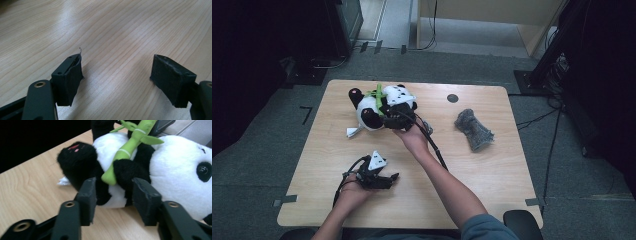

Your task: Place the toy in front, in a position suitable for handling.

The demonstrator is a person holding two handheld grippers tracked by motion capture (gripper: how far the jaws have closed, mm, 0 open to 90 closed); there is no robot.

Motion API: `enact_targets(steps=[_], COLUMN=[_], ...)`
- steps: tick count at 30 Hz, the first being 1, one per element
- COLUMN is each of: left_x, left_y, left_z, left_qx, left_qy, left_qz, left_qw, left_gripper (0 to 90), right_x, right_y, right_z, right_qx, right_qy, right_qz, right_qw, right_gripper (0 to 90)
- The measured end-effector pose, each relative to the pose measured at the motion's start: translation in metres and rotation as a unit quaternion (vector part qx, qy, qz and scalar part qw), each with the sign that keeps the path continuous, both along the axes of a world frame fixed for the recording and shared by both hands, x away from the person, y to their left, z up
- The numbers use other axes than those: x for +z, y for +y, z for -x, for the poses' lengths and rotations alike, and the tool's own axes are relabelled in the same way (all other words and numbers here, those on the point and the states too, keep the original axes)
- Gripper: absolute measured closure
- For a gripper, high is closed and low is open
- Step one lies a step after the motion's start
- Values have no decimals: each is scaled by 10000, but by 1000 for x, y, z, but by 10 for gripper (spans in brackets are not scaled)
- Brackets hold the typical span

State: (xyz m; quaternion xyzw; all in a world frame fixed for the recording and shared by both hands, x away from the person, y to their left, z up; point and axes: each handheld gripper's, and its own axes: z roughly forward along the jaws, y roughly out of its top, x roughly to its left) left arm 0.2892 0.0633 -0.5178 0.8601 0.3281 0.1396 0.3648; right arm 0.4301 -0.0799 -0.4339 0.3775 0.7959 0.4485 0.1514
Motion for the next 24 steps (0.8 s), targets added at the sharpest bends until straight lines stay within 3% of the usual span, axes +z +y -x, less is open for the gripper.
enact_targets(steps=[2,5,15,19,21,24], left_x=[0,0,0,0,0,0], left_y=[0,0,-1,-1,-1,-1], left_z=[0,0,1,1,1,1], left_qx=[-2,-10,-39,-44,-55,-51], left_qy=[2,4,-5,0,4,4], left_qz=[1,3,19,17,11,11], left_qw=[10000,10000,10000,10000,10000,10000], left_gripper=[249,249,249,249,249,249], right_x=[-1,-1,-5,-6,-5,-4], right_y=[3,6,21,23,22,17], right_z=[-3,-5,-14,-17,-16,-16], right_qx=[-74,-141,-422,-446,-376,-273], right_qy=[-39,-93,-260,-281,-288,-202], right_qz=[-15,-25,99,204,339,319], right_qw=[10000,9999,9987,9984,9983,9989], right_gripper=[418,419,482,534,601,676])
